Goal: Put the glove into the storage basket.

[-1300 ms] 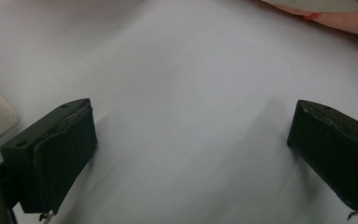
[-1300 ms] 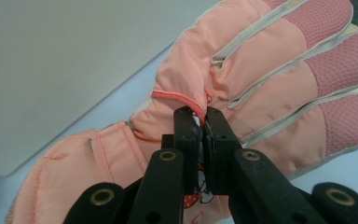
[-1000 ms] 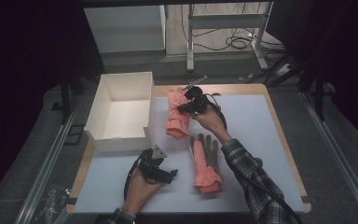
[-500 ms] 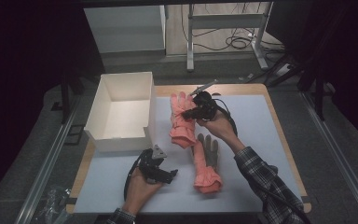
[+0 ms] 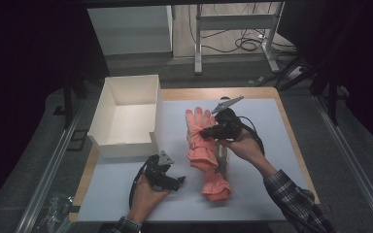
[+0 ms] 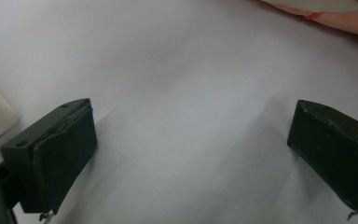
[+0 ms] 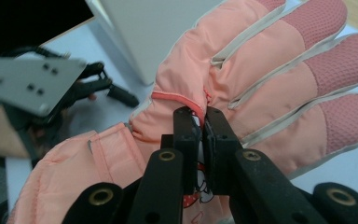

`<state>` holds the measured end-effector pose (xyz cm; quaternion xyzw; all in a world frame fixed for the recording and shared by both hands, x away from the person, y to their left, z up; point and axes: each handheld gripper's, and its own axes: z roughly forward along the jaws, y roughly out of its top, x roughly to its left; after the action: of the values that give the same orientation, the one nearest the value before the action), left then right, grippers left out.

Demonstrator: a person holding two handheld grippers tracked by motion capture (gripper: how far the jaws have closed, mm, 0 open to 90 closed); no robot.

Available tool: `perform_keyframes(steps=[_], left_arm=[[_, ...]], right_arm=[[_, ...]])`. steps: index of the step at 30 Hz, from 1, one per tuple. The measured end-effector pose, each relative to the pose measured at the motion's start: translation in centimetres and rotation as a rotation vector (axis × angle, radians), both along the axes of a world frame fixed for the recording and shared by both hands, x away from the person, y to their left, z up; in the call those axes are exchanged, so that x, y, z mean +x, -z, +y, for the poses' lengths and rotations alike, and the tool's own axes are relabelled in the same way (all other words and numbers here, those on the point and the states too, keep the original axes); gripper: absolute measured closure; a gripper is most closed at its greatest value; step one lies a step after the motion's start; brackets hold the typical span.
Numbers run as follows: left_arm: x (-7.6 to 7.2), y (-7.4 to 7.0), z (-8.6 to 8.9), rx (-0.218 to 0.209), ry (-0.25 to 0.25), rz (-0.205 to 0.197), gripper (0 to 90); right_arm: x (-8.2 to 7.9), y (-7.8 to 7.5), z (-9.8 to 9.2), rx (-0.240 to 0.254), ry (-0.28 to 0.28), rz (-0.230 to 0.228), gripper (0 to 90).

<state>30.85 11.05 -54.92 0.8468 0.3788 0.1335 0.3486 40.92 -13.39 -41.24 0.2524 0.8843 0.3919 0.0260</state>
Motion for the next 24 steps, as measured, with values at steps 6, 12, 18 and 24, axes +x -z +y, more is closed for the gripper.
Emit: perform_keyframes(steps=[6, 12, 18, 24], left_arm=[[0.0, 0.0, 0.0, 0.003, 0.002, 0.0, 1.3], [0.0, 0.0, 0.0, 0.002, 0.001, 0.001, 1.3], [0.0, 0.0, 0.0, -0.001, 0.0, 0.003, 1.3], [0.0, 0.0, 0.0, -0.001, -0.001, 0.001, 1.3]], right_arm=[[-2.3, 0.3, -1.7, 0.002, 0.01, 0.007, 84.3], [-4.5, 0.8, -3.0, -0.004, 0.009, 0.014, 84.3], [-6.1, 2.2, -4.1, -0.014, 0.016, 0.028, 83.9], [-6.5, 3.9, -4.1, -0.036, 0.043, 0.016, 83.0]])
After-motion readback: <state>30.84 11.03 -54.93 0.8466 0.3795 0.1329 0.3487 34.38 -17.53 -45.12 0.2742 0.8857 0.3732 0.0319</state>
